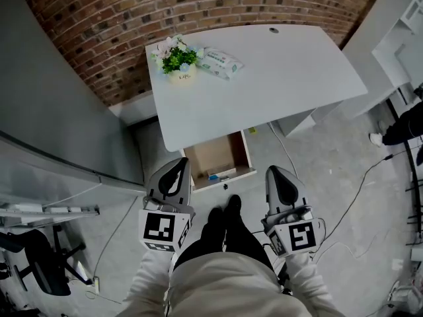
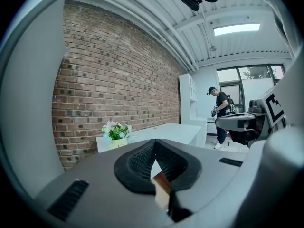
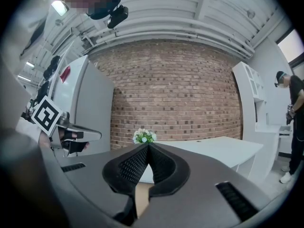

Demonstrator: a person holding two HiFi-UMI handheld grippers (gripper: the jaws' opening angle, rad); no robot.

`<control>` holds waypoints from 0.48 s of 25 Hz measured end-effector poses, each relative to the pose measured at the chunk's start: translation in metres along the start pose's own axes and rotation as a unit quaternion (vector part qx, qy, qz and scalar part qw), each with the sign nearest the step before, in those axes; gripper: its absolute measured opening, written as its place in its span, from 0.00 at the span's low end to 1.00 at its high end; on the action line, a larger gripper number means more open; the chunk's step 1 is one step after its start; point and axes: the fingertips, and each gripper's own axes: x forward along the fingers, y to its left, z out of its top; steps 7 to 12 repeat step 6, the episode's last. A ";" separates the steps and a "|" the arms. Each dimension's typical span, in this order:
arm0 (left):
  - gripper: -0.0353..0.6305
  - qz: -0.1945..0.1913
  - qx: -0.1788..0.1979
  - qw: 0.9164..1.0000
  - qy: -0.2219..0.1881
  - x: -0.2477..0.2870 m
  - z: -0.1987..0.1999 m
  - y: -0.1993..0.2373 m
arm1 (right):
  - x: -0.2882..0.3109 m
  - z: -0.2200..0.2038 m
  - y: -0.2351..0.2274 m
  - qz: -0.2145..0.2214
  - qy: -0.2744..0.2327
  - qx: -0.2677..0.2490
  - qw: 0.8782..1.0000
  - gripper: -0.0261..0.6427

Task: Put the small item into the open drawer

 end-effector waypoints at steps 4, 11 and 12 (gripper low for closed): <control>0.08 0.003 0.005 1.000 0.000 -0.003 -0.002 0.004 | -0.002 0.001 0.003 -0.001 -0.001 -0.003 1.000 0.08; 0.08 0.004 0.006 1.000 0.001 -0.005 -0.004 0.005 | -0.003 0.000 0.004 -0.003 -0.001 -0.004 1.000 0.08; 0.08 0.004 0.006 1.000 0.001 -0.005 -0.004 0.005 | -0.003 0.000 0.004 -0.003 -0.001 -0.004 1.000 0.08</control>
